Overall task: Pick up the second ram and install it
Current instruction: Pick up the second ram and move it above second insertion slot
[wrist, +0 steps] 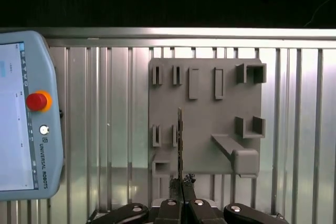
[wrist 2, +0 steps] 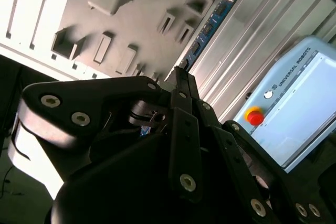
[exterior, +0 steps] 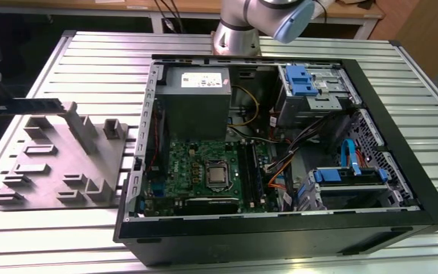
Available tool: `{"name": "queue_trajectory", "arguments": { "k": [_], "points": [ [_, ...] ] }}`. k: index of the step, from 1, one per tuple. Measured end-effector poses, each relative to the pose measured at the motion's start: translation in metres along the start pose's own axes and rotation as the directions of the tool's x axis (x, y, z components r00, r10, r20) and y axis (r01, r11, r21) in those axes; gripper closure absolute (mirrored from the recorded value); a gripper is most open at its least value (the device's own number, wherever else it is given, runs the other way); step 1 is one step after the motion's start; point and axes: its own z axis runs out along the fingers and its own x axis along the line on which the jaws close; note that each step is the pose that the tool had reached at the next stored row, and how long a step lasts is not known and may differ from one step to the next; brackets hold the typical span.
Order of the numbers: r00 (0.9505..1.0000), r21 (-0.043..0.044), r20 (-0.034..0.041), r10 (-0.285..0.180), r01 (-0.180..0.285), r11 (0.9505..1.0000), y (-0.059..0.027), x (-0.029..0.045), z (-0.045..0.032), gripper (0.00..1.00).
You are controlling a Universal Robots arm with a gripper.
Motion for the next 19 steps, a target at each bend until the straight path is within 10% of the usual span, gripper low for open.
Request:
{"name": "queue_trajectory", "arguments": {
  "k": [19],
  "points": [
    [1.0, 0.0, 0.0001, 0.0, 0.0, 1.0, -0.0729, -0.0004, 0.0038, 0.89]
  ]
}}
